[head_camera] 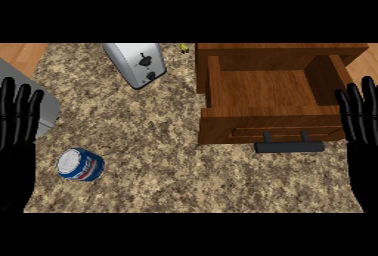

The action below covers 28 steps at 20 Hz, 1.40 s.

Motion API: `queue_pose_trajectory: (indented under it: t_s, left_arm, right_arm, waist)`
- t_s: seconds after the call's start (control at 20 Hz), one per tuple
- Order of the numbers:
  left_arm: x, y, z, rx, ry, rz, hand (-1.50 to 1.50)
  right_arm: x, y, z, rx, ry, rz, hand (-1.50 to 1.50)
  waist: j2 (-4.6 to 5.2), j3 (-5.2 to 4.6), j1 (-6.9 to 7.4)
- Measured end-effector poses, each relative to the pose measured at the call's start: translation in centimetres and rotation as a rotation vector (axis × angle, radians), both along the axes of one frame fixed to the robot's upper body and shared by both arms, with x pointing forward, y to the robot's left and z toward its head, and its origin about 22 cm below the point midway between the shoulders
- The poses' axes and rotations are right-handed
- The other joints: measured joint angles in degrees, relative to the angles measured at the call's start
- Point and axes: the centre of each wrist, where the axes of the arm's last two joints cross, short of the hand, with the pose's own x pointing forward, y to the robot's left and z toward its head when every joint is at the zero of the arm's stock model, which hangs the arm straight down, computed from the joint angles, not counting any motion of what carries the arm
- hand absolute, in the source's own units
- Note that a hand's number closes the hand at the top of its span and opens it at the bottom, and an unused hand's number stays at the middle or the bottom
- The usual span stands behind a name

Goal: Pick up the can, place it into the drawer and close the drawer

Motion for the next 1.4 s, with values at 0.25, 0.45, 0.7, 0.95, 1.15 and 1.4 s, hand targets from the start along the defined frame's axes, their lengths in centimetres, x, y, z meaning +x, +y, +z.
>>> queue_pose_trajectory:
  t_s: [0.25, 0.45, 0.7, 0.95, 1.15, 1.4]
  left_arm:
    - [-2.2, 3.0, -0.6, -0.007, 0.026, -0.082, -1.50]
    - [-4.0, 5.6, -2.4, -0.045, 0.224, -0.034, -1.50]
    - [-6.0, 8.6, -2.0, -0.082, 0.372, 0.024, -1.50]
    - [-6.5, 11.1, -0.2, -0.102, 0.406, 0.036, -1.50]
    - [-6.6, 11.4, -0.3, -0.104, 0.417, 0.030, -1.50]
    - [-6.0, 10.6, -1.8, -0.103, 0.442, 0.022, -1.50]
  right_arm:
    - [-0.4, -0.4, 0.2, 0.011, 0.001, -0.012, -1.50]
    - [-0.4, -1.1, -1.3, 0.033, 0.146, -0.093, -1.50]
    - [-1.1, -1.5, -2.1, 0.054, 0.260, -0.152, -1.50]
    - [-1.0, -1.8, -2.3, 0.060, 0.286, -0.170, -1.50]
    - [-1.2, -2.8, -2.2, 0.057, 0.290, -0.172, -1.50]
    - [-1.5, -3.3, -2.8, 0.057, 0.284, -0.178, -1.50]
  waist:
    - [-0.99, 0.79, 1.50]
    - [-1.07, 0.95, 2.19]
    - [-1.26, 1.09, 2.14]
    - [-1.29, 1.13, 1.93]
    - [-1.30, 1.13, 1.79]
    - [-1.29, 1.14, 1.68]
